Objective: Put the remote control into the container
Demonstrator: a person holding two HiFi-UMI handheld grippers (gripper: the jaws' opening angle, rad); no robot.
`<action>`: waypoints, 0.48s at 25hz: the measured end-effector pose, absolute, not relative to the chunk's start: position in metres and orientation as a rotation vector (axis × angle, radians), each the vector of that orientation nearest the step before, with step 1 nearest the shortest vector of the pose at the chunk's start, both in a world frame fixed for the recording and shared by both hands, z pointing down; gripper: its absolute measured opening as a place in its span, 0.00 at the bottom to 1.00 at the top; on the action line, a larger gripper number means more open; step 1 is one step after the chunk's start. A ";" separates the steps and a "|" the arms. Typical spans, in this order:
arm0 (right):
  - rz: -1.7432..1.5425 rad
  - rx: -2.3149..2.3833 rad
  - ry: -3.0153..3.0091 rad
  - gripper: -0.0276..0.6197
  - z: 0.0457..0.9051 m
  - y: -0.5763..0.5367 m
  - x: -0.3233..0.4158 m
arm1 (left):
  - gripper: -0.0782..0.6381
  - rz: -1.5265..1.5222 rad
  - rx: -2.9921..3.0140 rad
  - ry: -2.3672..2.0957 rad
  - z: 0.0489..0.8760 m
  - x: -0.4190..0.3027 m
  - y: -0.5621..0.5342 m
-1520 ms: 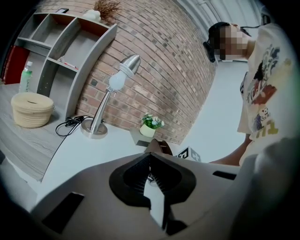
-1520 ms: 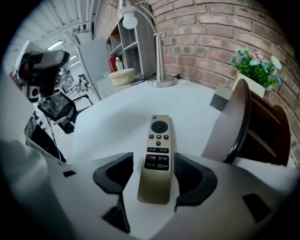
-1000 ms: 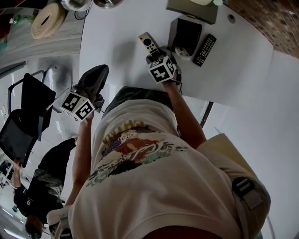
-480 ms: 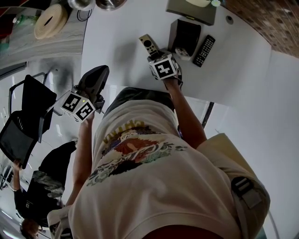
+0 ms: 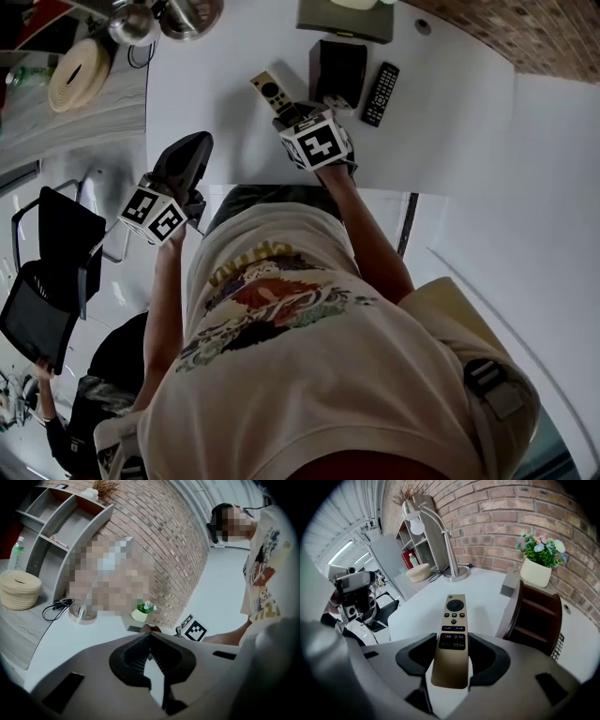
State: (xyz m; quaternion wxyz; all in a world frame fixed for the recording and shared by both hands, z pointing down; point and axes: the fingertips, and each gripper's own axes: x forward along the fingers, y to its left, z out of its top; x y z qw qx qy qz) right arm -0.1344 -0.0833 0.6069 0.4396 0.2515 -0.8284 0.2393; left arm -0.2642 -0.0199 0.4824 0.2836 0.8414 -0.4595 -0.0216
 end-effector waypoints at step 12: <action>0.625 0.763 -2.049 0.37 0.542 -0.095 -0.087 | 0.12 -0.103 2.361 -1.049 0.467 -0.217 -0.072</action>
